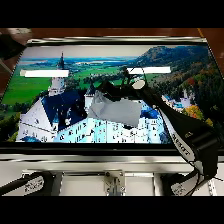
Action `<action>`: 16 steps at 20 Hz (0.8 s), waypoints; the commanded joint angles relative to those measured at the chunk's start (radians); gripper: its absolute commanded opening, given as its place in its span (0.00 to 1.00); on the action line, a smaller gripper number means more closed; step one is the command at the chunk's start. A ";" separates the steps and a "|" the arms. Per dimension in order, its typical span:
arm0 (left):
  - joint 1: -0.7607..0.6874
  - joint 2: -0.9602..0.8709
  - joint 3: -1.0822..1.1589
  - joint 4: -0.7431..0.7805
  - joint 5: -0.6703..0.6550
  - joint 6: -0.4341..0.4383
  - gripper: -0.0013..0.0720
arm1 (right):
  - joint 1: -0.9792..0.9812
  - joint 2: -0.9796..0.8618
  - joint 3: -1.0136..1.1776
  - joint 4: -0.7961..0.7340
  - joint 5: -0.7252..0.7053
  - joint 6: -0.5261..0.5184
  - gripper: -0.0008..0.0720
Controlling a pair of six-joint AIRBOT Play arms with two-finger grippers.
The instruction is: Fold the shirts.
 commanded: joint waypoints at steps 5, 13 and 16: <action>-0.055 0.016 -0.165 0.005 -0.031 0.044 0.07 | -0.268 0.115 0.000 -0.697 0.603 0.188 0.89; -0.056 0.016 -0.170 0.004 0.010 0.039 0.07 | -0.371 0.028 -0.153 -0.610 0.466 0.179 0.93; -0.056 0.016 -0.170 0.003 0.011 0.037 0.07 | -0.362 -0.042 -0.153 -0.462 0.406 0.102 0.93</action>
